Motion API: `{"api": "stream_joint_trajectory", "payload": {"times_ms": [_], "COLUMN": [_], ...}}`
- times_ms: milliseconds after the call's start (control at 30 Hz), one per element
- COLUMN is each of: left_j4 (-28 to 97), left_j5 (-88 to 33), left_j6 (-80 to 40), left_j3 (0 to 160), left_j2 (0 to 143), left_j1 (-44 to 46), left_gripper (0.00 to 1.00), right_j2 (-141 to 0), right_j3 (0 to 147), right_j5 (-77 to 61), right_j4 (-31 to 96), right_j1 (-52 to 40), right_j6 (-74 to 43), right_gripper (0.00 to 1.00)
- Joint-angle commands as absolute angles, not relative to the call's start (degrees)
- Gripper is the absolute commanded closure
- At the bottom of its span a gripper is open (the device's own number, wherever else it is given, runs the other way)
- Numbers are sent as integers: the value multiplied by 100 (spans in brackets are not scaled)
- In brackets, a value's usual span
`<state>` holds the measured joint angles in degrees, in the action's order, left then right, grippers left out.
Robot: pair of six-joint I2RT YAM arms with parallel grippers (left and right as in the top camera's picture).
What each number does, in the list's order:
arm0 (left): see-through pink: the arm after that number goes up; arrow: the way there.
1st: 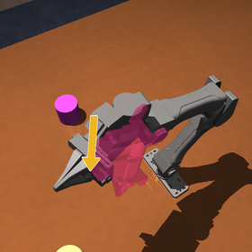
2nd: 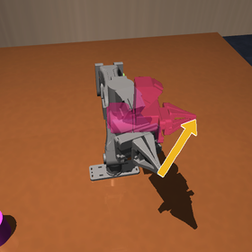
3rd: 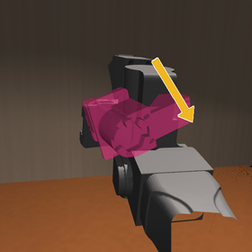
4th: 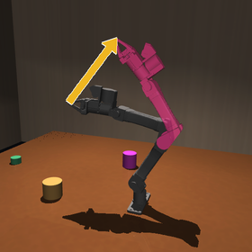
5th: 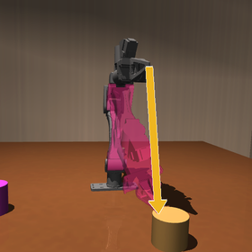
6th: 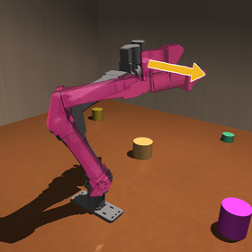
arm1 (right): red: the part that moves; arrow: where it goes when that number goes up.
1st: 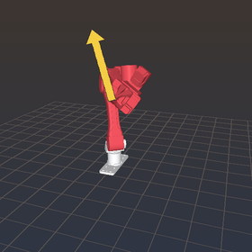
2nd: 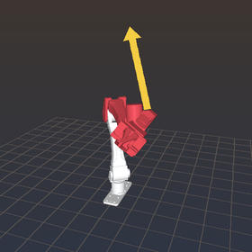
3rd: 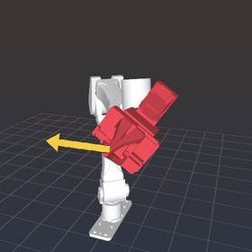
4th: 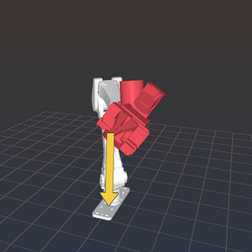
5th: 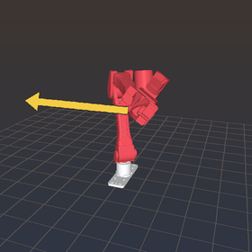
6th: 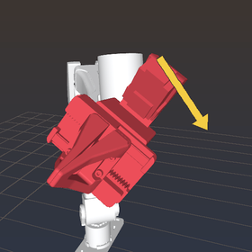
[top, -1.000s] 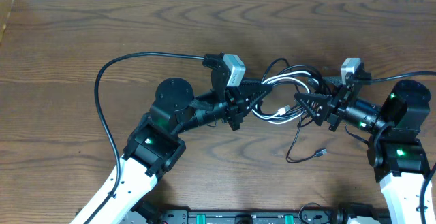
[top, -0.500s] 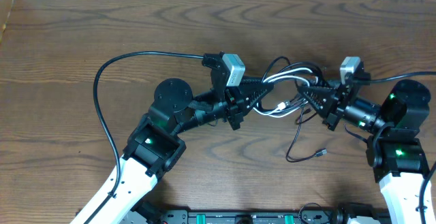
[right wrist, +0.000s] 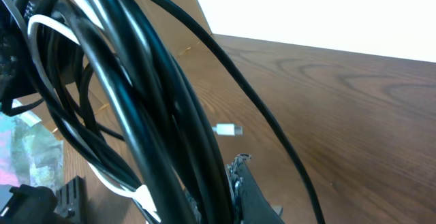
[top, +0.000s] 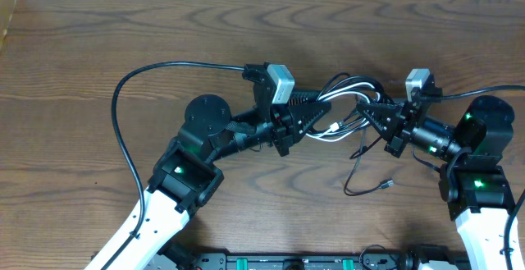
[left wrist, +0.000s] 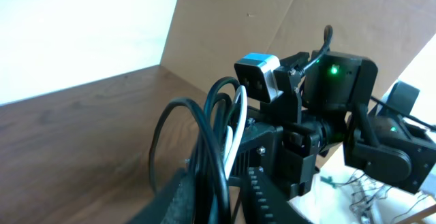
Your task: Untangle cables
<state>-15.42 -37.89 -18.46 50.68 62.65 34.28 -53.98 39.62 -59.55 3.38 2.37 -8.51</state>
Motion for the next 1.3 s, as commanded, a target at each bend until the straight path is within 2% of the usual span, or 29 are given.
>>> {"api": "stream_joint_trajectory", "payload": {"times_ms": [0, 233, 400, 433, 533, 767, 1267], "left_j4": [-1577, -1579, -1573, -1570, -1562, -1267, -1127], "left_j5": [-3896, -3896, -3629, -3507, -3487, -3492, -3496], "left_j6": [-1846, -1743, -1743, -1745, -1745, -1750, -1769], "left_j3": [5057, 5057, 5057, 5057, 5057, 5057, 5057], "left_j2": [6248, 6248, 6248, 6248, 6248, 6248, 6248], "left_j1": [3435, 3430, 3345, 3245, 3059, 2591, 2567], "left_gripper": [66, 24, 16, 11, 7, 5, 5], "right_j2": [-5402, -5402, -5402, -5402, -5402, -5402, -5402], "right_j3": [4049, 4049, 4049, 4049, 4049, 4049, 4049], "right_j5": [-5988, -5717, -5712, -5710, -5712, -5710, -5533], "right_j4": [320, 349, 349, 346, 349, 353, 353], "right_j1": [178, 183, 185, 185, 185, 185, 183], "right_j6": [-812, -985, -1026, -1026, -1026, -1024, -1024], "right_gripper": [99, 99, 99, 99, 99, 99, 99]}}
